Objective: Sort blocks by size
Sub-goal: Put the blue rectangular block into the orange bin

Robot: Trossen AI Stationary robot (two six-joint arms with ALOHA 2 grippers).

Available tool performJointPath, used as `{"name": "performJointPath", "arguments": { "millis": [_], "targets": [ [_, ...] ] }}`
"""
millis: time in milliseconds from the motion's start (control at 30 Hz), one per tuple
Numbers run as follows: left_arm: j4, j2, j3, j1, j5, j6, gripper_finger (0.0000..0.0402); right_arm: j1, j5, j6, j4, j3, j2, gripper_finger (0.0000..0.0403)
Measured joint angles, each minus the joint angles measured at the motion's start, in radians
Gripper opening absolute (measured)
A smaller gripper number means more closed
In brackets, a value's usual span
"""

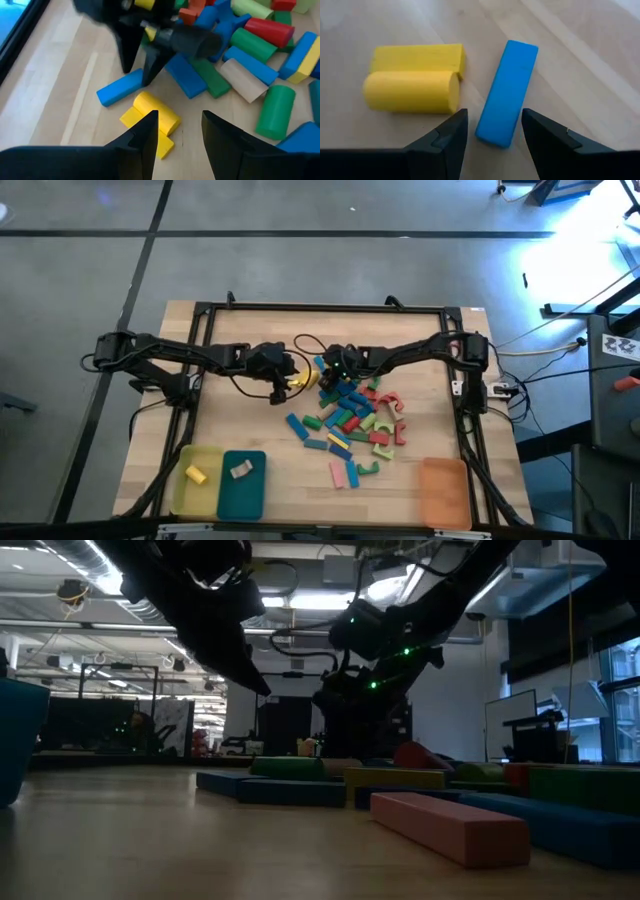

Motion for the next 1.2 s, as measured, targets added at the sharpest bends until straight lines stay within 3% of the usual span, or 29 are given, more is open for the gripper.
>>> {"name": "performJointPath", "arguments": {
  "millis": [300, 567, 933, 1033, 1200],
  "targets": [
    [-0.004, 0.0, 0.0, 0.0, 0.029, 0.0, 0.0131, 0.001, 0.04, -0.002, 0.002, 0.001, 0.03, 0.0187],
    [-0.004, 0.0, 0.0, 0.0, 0.029, 0.0, 0.0131, -0.001, 0.045, -0.008, -0.003, 0.001, 0.03, 0.0106],
    [-0.005, 0.0, 0.0, 0.0, 0.029, -0.041, 0.0131, -0.001, 0.013, -0.064, -0.044, -0.002, -0.002, 0.0106],
    [-0.007, 0.0, 0.0, 0.0, 0.029, -0.045, 0.0131, -0.001, 0.01, -0.096, -0.148, 0.039, -0.038, 0.0113],
    [-0.006, 0.0, 0.0, 0.0, 0.029, -0.042, 0.0131, -0.001, -0.003, -0.149, -0.483, 0.203, -0.066, 0.0113]
  ]
}}
